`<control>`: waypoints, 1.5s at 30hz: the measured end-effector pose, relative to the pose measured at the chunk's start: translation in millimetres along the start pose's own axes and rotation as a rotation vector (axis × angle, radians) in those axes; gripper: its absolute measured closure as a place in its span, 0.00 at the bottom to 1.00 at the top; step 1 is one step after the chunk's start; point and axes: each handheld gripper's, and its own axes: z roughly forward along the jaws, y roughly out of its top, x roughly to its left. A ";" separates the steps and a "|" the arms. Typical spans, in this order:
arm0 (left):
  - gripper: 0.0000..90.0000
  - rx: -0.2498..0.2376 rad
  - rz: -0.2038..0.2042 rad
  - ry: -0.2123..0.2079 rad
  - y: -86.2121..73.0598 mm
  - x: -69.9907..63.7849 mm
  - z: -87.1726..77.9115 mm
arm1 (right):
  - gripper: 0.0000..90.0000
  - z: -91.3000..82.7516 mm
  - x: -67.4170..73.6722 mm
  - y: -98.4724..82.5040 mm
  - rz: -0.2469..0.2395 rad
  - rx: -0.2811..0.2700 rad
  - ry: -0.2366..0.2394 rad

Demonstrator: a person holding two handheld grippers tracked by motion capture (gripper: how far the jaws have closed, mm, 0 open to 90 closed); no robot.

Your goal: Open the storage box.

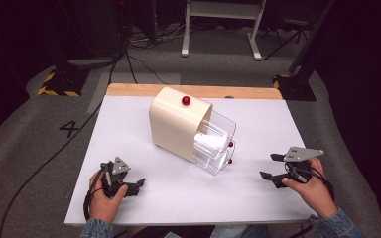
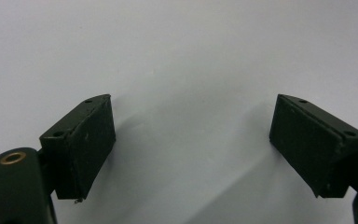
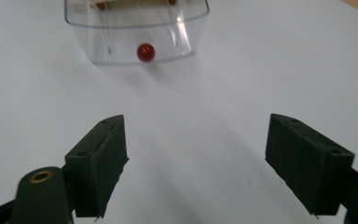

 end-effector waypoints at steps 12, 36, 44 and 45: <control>0.16 0.003 -0.005 -0.005 0.2 0.3 0.1 | 0.21 -12.6 -24.6 -46.7 0.093 0.029 -0.080; 0.16 0.008 -0.004 -0.005 0.4 0.3 -0.1 | 0.14 -2.4 -45.2 -93.7 0.184 0.041 -0.156; 0.16 0.006 0.010 0.006 0.6 -0.8 -0.4 | 0.12 -2.1 -43.8 -93.0 0.181 0.044 -0.176; 0.16 0.006 0.010 0.006 0.6 -0.8 -0.4 | 0.11 -2.0 -44.8 -93.0 0.188 0.048 -0.170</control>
